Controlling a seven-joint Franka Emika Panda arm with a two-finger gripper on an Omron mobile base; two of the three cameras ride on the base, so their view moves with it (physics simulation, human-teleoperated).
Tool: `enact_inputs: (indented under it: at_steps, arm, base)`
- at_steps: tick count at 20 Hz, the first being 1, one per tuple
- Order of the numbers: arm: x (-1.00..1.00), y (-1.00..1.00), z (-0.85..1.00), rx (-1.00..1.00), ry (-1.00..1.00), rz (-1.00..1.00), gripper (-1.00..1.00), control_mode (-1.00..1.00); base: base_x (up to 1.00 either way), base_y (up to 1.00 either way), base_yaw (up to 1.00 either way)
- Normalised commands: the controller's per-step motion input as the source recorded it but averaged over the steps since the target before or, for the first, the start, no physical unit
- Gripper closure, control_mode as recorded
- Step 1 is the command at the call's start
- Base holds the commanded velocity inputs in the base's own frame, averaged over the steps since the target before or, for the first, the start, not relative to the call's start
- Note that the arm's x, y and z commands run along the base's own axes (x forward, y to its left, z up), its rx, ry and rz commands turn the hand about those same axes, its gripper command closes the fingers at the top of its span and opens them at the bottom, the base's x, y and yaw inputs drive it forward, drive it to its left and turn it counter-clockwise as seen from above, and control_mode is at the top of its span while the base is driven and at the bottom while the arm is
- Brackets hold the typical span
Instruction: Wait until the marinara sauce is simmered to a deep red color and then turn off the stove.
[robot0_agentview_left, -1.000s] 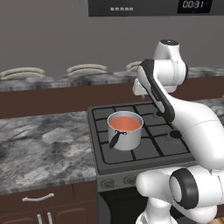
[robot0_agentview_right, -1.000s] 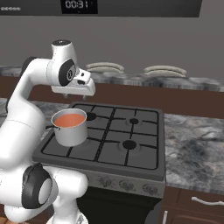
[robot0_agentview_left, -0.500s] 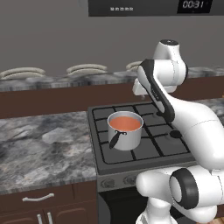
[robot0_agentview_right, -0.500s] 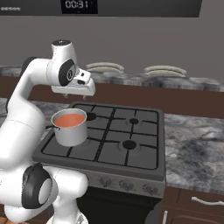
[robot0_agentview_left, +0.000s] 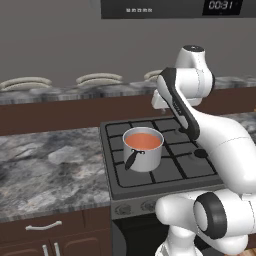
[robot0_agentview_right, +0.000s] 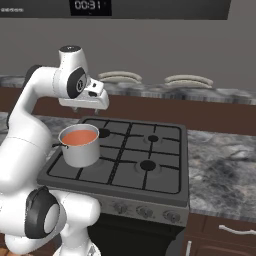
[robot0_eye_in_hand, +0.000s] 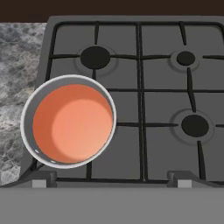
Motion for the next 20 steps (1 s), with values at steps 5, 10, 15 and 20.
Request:
enact_inputs:
  at_steps: [5, 10, 15, 20]
  arm:
    - [0.00, 0.00, 0.00, 0.00, 0.00, 0.00, -1.00, -1.00]
    - [0.00, 0.00, 0.00, 0.00, 0.00, 0.00, -1.00, -1.00]
    - [0.00, 0.00, 0.00, 0.00, 0.00, 0.00, -1.00, -1.00]
    - [0.00, 0.00, 0.00, 0.00, 0.00, 0.00, -1.00, -1.00]
  base:
    - [0.00, 0.00, 0.00]
    - [0.00, 0.00, 0.00]
    - [0.00, 0.00, 0.00]
    - [0.00, 0.00, 0.00]
